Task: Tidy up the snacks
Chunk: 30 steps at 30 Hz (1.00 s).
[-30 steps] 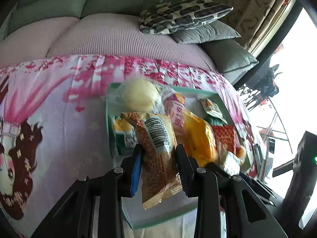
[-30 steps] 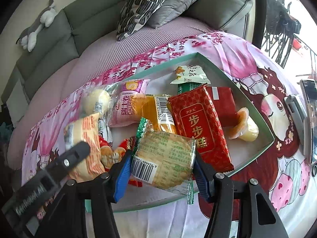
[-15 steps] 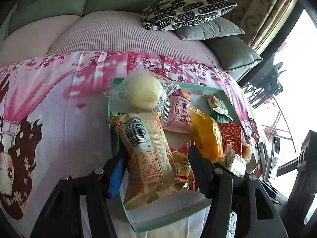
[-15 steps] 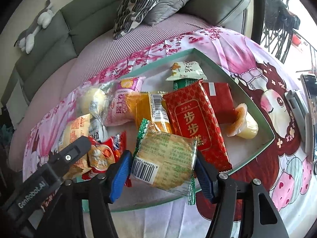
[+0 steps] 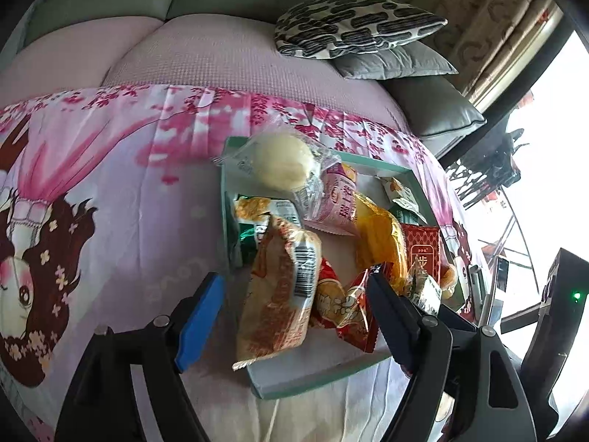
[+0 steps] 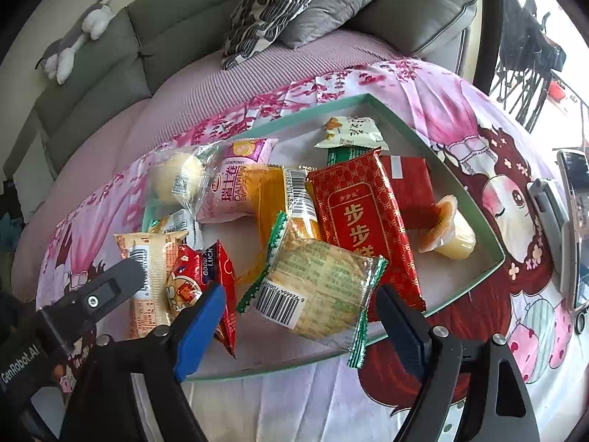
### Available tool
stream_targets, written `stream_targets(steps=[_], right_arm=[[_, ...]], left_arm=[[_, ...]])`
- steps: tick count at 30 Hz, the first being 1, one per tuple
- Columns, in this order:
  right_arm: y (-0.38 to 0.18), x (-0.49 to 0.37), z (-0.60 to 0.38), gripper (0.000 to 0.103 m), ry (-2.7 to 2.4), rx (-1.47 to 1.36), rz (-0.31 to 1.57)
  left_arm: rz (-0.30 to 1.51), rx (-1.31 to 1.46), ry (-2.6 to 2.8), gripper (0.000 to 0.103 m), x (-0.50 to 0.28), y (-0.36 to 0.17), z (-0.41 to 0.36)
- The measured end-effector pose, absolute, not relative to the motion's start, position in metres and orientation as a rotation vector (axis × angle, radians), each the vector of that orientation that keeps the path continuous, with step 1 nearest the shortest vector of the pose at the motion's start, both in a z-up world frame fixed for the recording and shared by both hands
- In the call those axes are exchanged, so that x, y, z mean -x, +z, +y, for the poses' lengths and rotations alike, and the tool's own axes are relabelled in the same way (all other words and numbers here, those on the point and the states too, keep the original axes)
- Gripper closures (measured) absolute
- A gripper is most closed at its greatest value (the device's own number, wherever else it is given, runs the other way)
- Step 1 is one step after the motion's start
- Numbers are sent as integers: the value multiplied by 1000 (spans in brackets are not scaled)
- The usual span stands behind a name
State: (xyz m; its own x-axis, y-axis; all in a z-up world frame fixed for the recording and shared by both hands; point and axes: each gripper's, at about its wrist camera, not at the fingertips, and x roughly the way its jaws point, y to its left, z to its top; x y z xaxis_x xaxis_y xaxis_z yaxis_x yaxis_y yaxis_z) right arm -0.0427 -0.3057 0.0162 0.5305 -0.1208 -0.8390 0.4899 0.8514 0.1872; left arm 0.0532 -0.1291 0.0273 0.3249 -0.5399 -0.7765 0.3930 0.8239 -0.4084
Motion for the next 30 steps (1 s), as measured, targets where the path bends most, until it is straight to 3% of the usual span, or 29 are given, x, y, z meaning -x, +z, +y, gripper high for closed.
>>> stream_targets(steps=[4, 10, 30], right_arm=[[18, 47, -306, 0, -373, -426, 937], [24, 54, -298, 0, -363, -396, 916], [21, 82, -255, 0, -314, -316, 936]], left_arm=[[1066, 155, -560, 16, -50, 31, -117], [1010, 74, -414, 8, -39, 34, -96], [1079, -71, -173, 8, 0, 7, -53]])
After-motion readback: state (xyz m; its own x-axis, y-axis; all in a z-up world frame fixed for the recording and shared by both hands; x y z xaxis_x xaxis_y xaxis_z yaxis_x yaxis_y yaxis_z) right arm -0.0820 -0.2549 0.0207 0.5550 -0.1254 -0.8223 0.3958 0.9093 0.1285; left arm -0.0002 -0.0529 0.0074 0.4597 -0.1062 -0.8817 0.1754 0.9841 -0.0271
